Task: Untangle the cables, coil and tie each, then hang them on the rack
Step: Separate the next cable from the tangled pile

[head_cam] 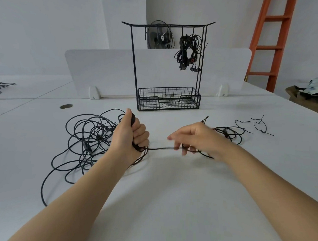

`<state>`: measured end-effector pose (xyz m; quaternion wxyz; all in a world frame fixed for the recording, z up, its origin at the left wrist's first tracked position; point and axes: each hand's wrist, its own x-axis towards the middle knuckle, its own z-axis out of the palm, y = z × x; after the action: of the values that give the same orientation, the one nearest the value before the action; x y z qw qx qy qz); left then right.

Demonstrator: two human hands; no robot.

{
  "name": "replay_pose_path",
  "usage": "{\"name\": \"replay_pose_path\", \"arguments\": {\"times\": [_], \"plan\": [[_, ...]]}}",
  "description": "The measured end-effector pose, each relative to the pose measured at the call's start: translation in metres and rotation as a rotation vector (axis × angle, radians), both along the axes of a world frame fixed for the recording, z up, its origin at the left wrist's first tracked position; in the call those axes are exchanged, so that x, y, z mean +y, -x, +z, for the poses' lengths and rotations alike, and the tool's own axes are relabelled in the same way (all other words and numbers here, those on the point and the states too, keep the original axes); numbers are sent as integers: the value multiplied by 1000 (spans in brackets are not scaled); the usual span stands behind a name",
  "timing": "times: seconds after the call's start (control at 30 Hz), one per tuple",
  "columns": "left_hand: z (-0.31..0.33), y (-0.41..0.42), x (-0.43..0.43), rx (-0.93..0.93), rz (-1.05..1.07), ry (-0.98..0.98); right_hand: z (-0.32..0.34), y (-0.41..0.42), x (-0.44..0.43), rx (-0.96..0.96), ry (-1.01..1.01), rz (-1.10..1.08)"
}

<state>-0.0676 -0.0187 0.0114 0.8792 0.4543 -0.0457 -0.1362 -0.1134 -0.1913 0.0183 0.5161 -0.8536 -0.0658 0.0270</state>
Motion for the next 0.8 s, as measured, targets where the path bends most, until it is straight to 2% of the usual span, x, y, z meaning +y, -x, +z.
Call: {"name": "replay_pose_path", "arguments": {"times": [0.1,0.17,0.23,0.33,0.4,0.43,0.5,0.57,0.67,0.7,0.8], "plan": [[3,-4,8,6,12,35,9,-5,-20,-20,-187,-231],[5,-5,10,2,24,69,12,-7,-33,-4,-233,-380],[8,-5,11,-4,41,100,11,-8,-43,51,-63,-464],[11,-5,14,-34,88,132,9,-7,-45,44,470,-488],[13,-4,14,-60,113,127,5,-7,-36,-157,689,-524],[13,-3,14,-68,114,124,3,-7,-29,-306,700,-549],[12,-1,10,-77,92,114,1,-3,-8,-580,558,-481],[12,3,6,-88,50,95,1,4,13,-649,391,-242],[13,8,1,-103,-17,87,-16,3,26,-589,509,38],[14,9,1,-102,-31,89,-21,2,27,-545,545,66],[16,8,3,-62,-21,69,-20,2,22,-297,475,45]]}}
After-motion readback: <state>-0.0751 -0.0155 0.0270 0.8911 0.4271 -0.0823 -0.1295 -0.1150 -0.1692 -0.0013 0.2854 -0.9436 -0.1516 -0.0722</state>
